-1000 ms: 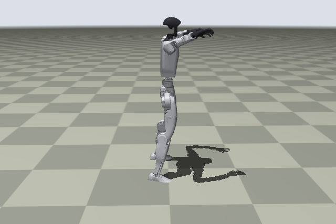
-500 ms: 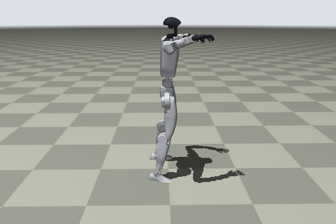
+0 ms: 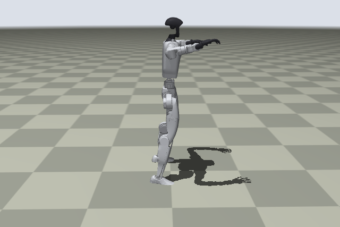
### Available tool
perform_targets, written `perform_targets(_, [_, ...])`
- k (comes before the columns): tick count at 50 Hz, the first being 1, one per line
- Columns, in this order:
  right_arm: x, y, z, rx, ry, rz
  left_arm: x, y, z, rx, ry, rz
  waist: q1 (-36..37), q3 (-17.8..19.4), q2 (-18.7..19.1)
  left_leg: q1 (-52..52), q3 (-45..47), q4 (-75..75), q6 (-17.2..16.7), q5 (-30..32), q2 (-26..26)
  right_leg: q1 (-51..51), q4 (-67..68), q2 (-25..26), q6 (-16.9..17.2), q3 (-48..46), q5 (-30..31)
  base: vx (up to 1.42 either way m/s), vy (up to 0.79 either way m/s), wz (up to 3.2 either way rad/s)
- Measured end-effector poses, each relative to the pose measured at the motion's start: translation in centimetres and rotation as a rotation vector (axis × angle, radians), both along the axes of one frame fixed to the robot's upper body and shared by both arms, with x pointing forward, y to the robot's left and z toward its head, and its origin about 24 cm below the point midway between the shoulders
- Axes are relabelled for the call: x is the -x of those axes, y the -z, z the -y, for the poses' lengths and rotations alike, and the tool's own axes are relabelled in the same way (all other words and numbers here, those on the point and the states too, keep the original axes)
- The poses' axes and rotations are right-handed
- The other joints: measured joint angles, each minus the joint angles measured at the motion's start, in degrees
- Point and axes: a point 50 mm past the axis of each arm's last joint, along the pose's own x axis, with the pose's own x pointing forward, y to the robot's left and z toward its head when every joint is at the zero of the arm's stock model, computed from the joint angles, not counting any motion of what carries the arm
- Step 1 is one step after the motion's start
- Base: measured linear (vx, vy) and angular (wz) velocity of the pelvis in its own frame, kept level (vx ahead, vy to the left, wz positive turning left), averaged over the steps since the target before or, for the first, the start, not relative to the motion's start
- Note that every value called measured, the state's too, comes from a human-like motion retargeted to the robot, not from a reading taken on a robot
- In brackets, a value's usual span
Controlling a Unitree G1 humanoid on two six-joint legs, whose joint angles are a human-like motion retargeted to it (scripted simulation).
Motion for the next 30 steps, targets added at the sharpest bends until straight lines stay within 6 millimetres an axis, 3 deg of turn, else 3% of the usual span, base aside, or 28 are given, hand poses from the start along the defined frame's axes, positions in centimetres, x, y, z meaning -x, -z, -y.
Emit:
perform_targets(5, [-0.6, 7.2, 0.4, -0.268, -0.038, -0.056, -0.7, 7.5, -1.3, 0.224, -0.061, -0.120, -0.2, 0.1, -0.1, -2.2, 0.3, 4.3, 0.8, -1.7, 0.0, 0.1, -0.1, -0.2, 0.0, -0.2, -0.2, 0.00, 0.00, 0.00])
perform_targets(10, [-0.3, 18.0, -0.1, -0.606, 0.058, -0.221, -0.1, 17.8, -1.7, 0.439, -0.234, -0.287, 0.0, 1.3, -0.4, -1.7, 0.4, 4.2, 1.4, -1.8, -0.3, 0.3, 0.2, -0.5, 0.0, 0.1, -0.7, 0.00, 0.00, 0.00])
perform_targets(16, [1.1, 31.8, -3.8, -0.793, 0.261, -0.592, 3.9, 31.0, 0.0, 0.645, -0.562, -0.593, -0.8, 3.3, -0.4, 1.6, 0.4, -0.7, 1.4, -0.1, -0.9, 0.5, 0.8, -0.9, 0.0, 0.8, -1.2, 0.00, 0.00, 0.00])
perform_targets(20, [4.1, 39.3, -7.0, -0.911, 0.443, -0.829, 8.4, 37.7, 2.6, 0.842, -0.827, -0.797, -2.3, 3.3, -0.9, -0.3, 0.9, 3.5, 2.1, -1.9, -1.2, 0.9, 0.8, -1.5, -0.1, 0.6, -1.6, 0.00, 0.00, 0.00])
perform_targets(22, [5.7, 42.0, -8.2, -0.997, 0.565, -0.914, 10.2, 39.9, 3.8, 0.955, -0.970, -0.863, -2.7, 3.3, -0.8, -0.6, 0.9, 3.9, 2.2, -2.1, -1.0, 0.8, 0.8, -1.3, -0.3, 0.6, -1.6, 0.00, 0.00, 0.00])
perform_targets(25, [7.8, 44.5, -9.7, -1.155, 0.740, -0.975, 12.0, 41.9, 5.4, 1.077, -1.139, -0.933, -2.8, 3.5, -0.8, -0.5, 1.1, 4.0, 2.2, -2.2, -0.9, 0.7, 0.8, -1.2, -0.6, 0.8, -1.6, 0.00, 0.00, 0.00])
perform_targets(30, [8.8, 45.4, -10.3, -1.337, 0.863, -0.951, 12.5, 42.7, 5.7, 1.135, -1.219, -1.001, -2.3, 4.0, -1.0, -0.3, 1.1, 4.0, 2.2, -2.2, -0.8, 0.8, 0.9, -1.1, -0.8, 0.9, -1.7, 0.00, 0.00, 0.00])
